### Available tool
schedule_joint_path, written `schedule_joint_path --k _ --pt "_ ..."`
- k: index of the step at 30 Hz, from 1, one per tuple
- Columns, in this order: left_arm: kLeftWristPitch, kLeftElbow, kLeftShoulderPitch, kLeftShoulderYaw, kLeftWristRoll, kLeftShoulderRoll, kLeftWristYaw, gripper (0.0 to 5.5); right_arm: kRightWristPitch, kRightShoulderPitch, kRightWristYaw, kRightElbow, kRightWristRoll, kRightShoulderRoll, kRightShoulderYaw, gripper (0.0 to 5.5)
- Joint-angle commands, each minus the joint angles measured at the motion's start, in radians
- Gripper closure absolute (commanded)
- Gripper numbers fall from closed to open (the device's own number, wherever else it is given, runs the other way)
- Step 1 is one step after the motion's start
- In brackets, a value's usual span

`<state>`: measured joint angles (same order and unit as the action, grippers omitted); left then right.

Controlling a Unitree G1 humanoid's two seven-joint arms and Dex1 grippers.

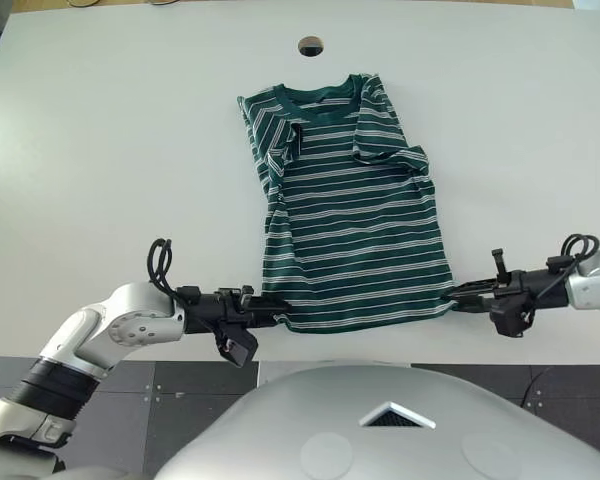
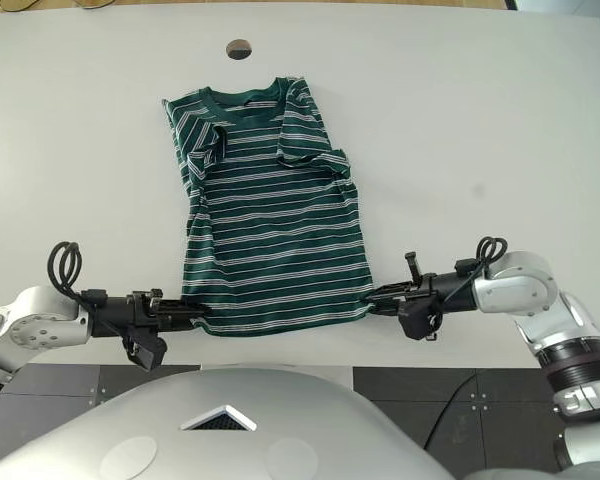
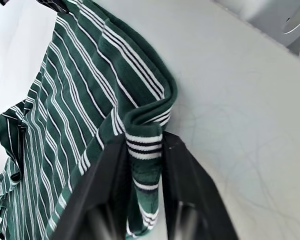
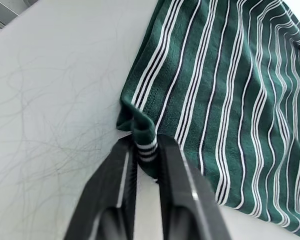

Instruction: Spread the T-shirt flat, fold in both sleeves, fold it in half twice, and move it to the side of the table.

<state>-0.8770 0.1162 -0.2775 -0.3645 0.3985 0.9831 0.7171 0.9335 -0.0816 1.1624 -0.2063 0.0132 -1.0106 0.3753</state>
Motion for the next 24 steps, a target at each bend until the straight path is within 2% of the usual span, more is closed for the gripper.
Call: schedule_joint_path --k 1,2,5,9,11,13,15,17,20,24 --pt "0.07 -0.069 -0.023 -0.049 0.134 0.005 0.035 5.19 -0.078 -0.019 0.01 -0.026 -0.075 -0.004 0.037 5.4" --pt "0.072 -0.069 -0.022 -0.05 0.133 0.005 0.032 5.36 -0.084 -0.02 0.009 -0.025 -0.07 -0.004 0.037 5.4" --pt "0.072 -0.072 -0.017 -0.055 0.114 0.004 0.027 5.36 -0.11 -0.024 0.016 -0.007 -0.041 -0.005 0.044 5.4" --pt "0.162 -0.033 -0.006 -0.068 -0.089 0.01 0.093 5.36 -0.209 -0.05 0.025 0.066 0.063 -0.008 0.035 5.4" --pt "0.312 0.048 -0.037 -0.066 -0.234 0.053 0.17 5.36 -0.433 -0.094 0.084 0.225 0.277 -0.069 0.027 5.4" --pt "0.539 0.187 -0.093 -0.052 -0.455 0.148 0.275 5.36 -0.62 -0.115 0.129 0.349 0.431 -0.116 -0.001 5.4" --pt "0.733 0.375 -0.161 0.004 -0.833 0.348 0.411 5.36 -0.785 -0.135 0.17 0.479 0.613 -0.173 -0.051 5.4" --pt "0.797 0.45 -0.204 0.088 -1.028 0.45 0.492 5.36 -0.856 -0.159 0.181 0.573 0.699 -0.208 -0.103 5.4" --pt "0.805 0.463 -0.232 0.211 -1.154 0.468 0.566 5.36 -0.912 -0.195 0.177 0.651 0.777 -0.212 -0.171 5.4" --pt "0.835 0.469 -0.29 0.348 -1.205 0.416 0.606 5.36 -0.983 -0.197 0.163 0.695 0.823 -0.156 -0.24 5.4"
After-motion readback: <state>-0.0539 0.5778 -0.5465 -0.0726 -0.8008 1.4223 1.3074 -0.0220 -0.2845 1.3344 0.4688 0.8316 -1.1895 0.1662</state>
